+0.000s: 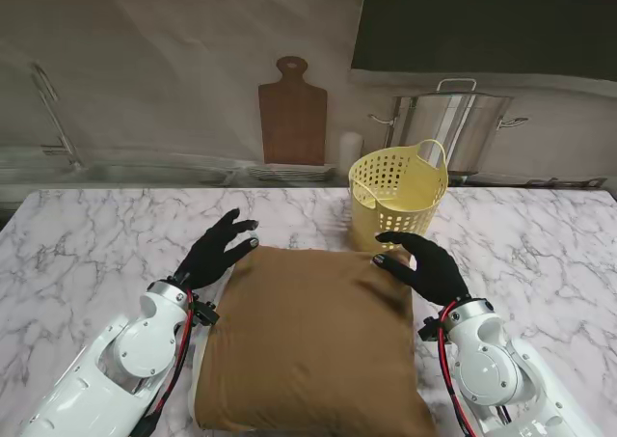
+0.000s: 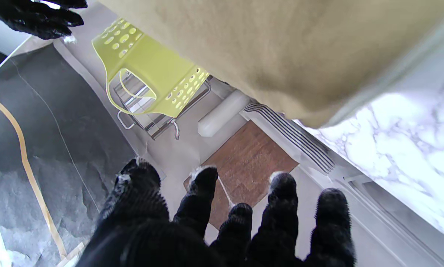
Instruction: Remove the pillowcase from the pillow and put it in the laundry basket
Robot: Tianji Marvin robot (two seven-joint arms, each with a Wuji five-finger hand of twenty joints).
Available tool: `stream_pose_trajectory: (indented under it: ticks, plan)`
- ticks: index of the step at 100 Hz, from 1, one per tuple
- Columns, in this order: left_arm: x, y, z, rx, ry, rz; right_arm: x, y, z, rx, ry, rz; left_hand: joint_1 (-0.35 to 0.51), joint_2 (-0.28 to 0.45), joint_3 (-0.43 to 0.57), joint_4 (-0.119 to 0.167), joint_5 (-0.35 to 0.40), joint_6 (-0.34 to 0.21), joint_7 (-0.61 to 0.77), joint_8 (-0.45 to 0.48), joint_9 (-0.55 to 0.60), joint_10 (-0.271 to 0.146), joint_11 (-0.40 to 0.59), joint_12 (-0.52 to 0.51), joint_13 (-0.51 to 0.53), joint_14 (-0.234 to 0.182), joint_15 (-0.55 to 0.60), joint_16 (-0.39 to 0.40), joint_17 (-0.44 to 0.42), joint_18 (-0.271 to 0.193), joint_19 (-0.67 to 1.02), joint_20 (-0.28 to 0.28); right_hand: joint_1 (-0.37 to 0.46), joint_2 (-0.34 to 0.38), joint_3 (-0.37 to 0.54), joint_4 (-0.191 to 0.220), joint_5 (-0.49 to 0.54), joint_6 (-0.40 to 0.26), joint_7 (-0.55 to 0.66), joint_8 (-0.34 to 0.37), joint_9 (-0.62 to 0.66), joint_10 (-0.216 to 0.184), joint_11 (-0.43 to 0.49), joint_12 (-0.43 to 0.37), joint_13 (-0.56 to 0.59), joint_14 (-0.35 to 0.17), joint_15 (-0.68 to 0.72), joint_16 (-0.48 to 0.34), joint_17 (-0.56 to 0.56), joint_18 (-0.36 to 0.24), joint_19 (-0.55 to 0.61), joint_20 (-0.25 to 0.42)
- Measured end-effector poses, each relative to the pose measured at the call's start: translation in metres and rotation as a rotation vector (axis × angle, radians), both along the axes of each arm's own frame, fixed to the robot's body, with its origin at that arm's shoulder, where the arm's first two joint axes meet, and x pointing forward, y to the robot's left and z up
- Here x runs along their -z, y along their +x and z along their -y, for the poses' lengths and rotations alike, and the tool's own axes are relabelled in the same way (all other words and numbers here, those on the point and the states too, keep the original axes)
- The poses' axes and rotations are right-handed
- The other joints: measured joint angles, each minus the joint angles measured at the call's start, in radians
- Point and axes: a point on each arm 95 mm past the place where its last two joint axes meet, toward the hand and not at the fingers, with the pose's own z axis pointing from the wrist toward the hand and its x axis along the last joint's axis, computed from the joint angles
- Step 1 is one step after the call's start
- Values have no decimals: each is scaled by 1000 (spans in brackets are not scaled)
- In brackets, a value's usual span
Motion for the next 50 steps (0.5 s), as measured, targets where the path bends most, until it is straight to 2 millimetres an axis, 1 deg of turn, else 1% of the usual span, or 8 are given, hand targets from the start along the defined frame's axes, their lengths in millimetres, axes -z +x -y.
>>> stream_pose_trajectory:
  ticks: [4,11,23,32,35,40,46,50]
  plan:
    - [-3,-1,-3,12,30,-1,0,0,0,-1,-4,3,-2,0,0,0,-60,-4,-26,-11,-10,0,-1,-13,5,0,7,-2,0,0,0,0,0,0,0,0,0,0,0,0,0,0,0,0,0,0,0,0,0,0,0,0]
    - [-10,-2,-10,48,84,-6,-1,0,0,-1,-5,7,-25,-5,0,0,-133,-9,-72,-41,-16,0,-1,-31,11,0,7,-4,0,0,0,-2,0,0,0,0,0,0,0,0,0,0,0,0,0,0,0,0,0,0,0,0]
    - [-26,-4,-28,114,157,33,-2,-1,1,4,-3,13,-72,-81,-11,0,-212,-25,-120,-113,-19,-3,-1,-42,13,-2,5,-16,0,-2,0,-13,0,0,0,0,0,0,0,0,0,0,0,0,0,0,0,0,0,0,0,0]
    - [-34,-6,-45,135,222,53,-3,-3,1,6,-2,19,-77,-129,-12,0,-229,-30,-127,-134,-19,-5,-1,-45,12,-3,5,-23,0,-2,0,-16,0,0,0,0,0,0,0,0,0,0,0,0,0,0,0,0,0,0,0,0]
    - [-35,-6,-50,137,239,55,-4,-3,1,6,-3,21,-78,-131,-11,0,-229,-30,-127,-138,-19,-5,-1,-45,12,-3,5,-24,0,-2,0,-17,0,0,0,0,0,0,0,0,0,0,0,0,0,0,0,0,0,0,0,0]
    - [-36,-7,-58,138,268,55,-4,-4,0,5,-5,23,-78,-164,-11,0,-229,-31,-127,-140,-19,-5,-1,-45,12,-3,5,-24,0,-2,0,-19,0,0,0,0,0,0,0,0,0,0,0,0,0,0,0,0,0,0,0,0]
    - [-35,-9,-65,141,305,46,-5,-5,-1,3,-6,25,-78,-170,-10,0,-229,-33,-127,-149,-9,-5,1,-45,15,-3,5,-24,0,-2,0,-20,0,0,0,0,0,0,0,0,0,0,0,0,0,0,0,0,0,0,0,0]
    - [-33,-9,-69,142,329,37,-5,-5,-1,2,-7,26,-77,-192,-3,0,-228,-35,-126,-150,2,-5,6,-45,17,-3,5,-24,0,-2,0,-20,0,0,0,0,0,0,0,0,0,0,0,0,0,0,0,0,0,0,0,0]
